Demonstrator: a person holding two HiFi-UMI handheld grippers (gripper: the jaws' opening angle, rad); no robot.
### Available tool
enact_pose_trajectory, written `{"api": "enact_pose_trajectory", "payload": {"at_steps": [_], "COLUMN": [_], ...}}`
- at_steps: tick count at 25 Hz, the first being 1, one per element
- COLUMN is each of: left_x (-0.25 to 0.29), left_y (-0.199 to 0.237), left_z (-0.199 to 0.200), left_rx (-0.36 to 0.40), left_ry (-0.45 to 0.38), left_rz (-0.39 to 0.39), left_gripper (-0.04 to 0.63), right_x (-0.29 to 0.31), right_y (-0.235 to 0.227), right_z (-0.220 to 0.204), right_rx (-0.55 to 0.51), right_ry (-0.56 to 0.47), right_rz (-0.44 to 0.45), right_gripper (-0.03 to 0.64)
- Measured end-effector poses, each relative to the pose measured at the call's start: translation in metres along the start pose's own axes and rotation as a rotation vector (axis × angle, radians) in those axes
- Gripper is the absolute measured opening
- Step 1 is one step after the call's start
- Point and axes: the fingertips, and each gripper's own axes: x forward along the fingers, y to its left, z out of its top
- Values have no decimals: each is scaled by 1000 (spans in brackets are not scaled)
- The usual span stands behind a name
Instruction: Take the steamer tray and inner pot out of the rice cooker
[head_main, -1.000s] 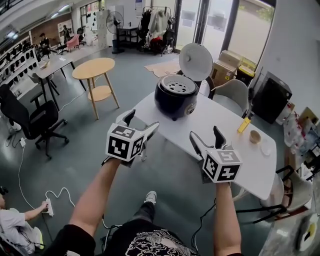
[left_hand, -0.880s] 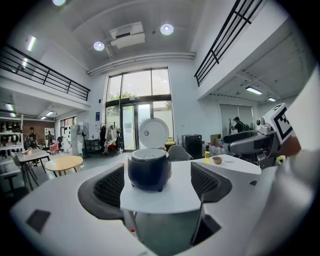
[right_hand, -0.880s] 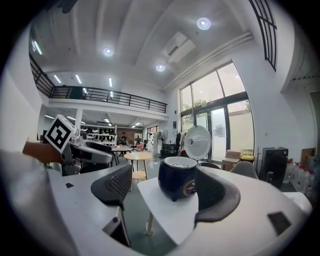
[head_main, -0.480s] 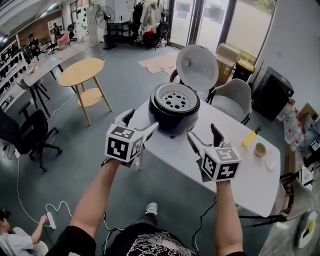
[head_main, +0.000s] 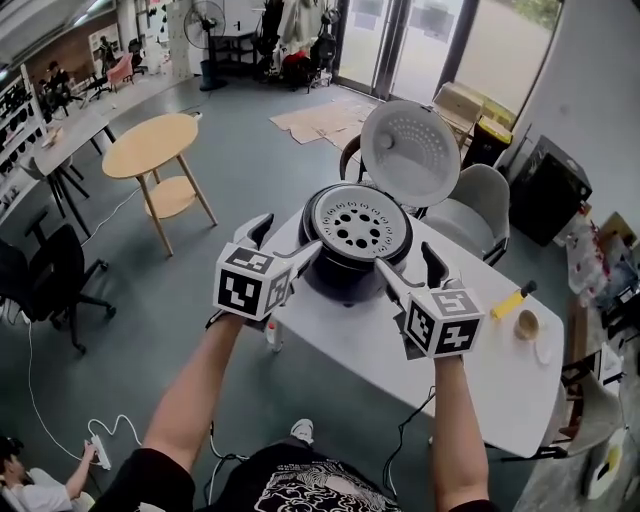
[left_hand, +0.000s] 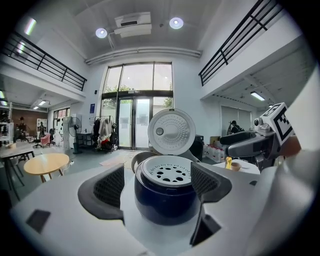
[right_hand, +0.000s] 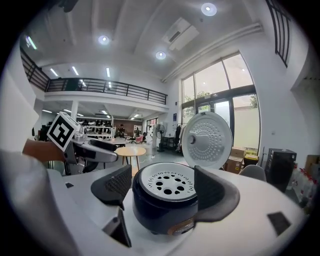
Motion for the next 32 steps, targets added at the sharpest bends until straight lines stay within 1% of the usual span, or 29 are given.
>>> {"api": "enact_pose_trajectory", "payload": {"at_steps": [4, 8, 11, 14, 16, 19, 24, 32], "left_x": [32, 47, 57, 69, 79, 101, 149, 176], "left_y": [14, 18, 18, 20, 17, 9, 1, 19], "left_z": [5, 9, 7, 9, 11, 13, 21, 15], "left_rx": [3, 13, 20, 26, 25, 18, 1, -18], "left_ry": [6, 14, 20, 28, 34, 39, 56, 80], "left_rz": [-16, -26, -27, -15, -2, 29, 75, 150], "left_gripper": [403, 403, 403, 403, 403, 403, 403, 403], "right_x": [31, 48, 61, 78, 86, 100, 140, 204], "right_y": [-14, -20, -25, -37, -52, -72, -104, -112], "right_z": [5, 10, 13, 18, 20, 15, -1, -40], "right_rx": [-9, -40, -122, -227, -284, -361, -455, -557], "right_ry": [11, 33, 68, 130, 177, 251, 364, 566], "right_rz": [1, 21, 69, 119, 163, 258, 403, 569], "right_gripper": [399, 399, 399, 399, 396, 389, 383, 383]}}
